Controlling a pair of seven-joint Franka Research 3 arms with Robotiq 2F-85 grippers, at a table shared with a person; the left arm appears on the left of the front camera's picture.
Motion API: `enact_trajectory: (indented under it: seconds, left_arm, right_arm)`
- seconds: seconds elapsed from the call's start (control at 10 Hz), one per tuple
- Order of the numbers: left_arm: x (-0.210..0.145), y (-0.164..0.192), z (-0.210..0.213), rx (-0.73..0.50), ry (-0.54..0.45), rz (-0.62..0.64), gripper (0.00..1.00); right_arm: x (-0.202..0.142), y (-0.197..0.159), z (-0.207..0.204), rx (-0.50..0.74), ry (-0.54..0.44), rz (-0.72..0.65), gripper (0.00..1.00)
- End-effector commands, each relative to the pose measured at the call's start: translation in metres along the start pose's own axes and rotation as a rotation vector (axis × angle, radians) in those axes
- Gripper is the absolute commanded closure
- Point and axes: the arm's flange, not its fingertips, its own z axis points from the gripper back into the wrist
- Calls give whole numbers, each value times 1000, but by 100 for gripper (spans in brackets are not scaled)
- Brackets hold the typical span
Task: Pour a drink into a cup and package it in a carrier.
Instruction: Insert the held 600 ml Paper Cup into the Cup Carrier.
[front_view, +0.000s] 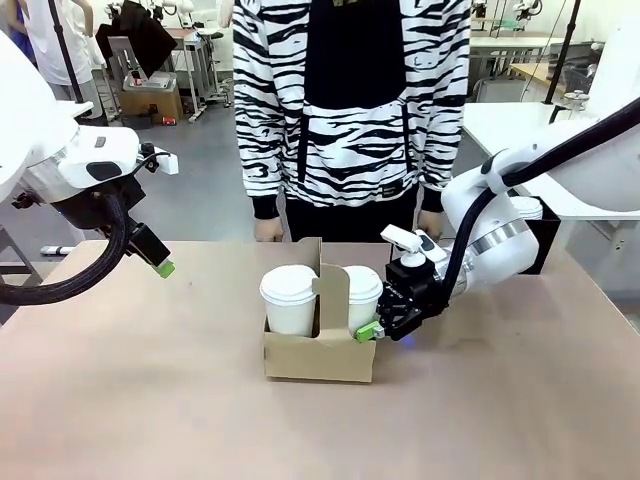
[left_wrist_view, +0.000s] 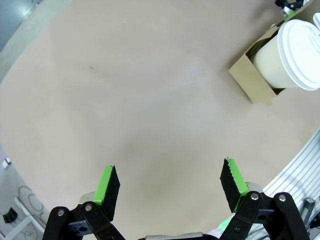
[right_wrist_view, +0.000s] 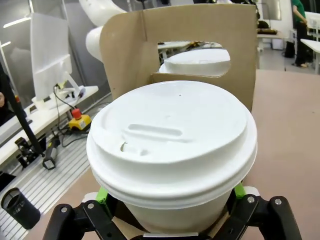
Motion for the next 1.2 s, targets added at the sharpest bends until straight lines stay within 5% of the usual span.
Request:
enact_trajectory:
  seconds: [0.0, 0.4, 0.7, 0.8, 1.1]
  left_arm:
    - [-1, 1, 0, 9, 2, 5, 0]
    - [-1, 1, 0, 9, 2, 5, 0]
    - [-1, 1, 0, 9, 2, 5, 0]
    - [-1, 1, 0, 9, 2, 5, 0]
    - [-1, 1, 0, 9, 2, 5, 0]
  right_arm:
    - [5, 22, 8, -51, 52, 43, 0]
    - [31, 43, 35, -146, 60, 110, 0]
    - [69, 90, 86, -351, 121, 107, 0]
    - [84, 112, 97, -438, 158, 75, 0]
    - [135, 200, 123, -819, 173, -296, 0]
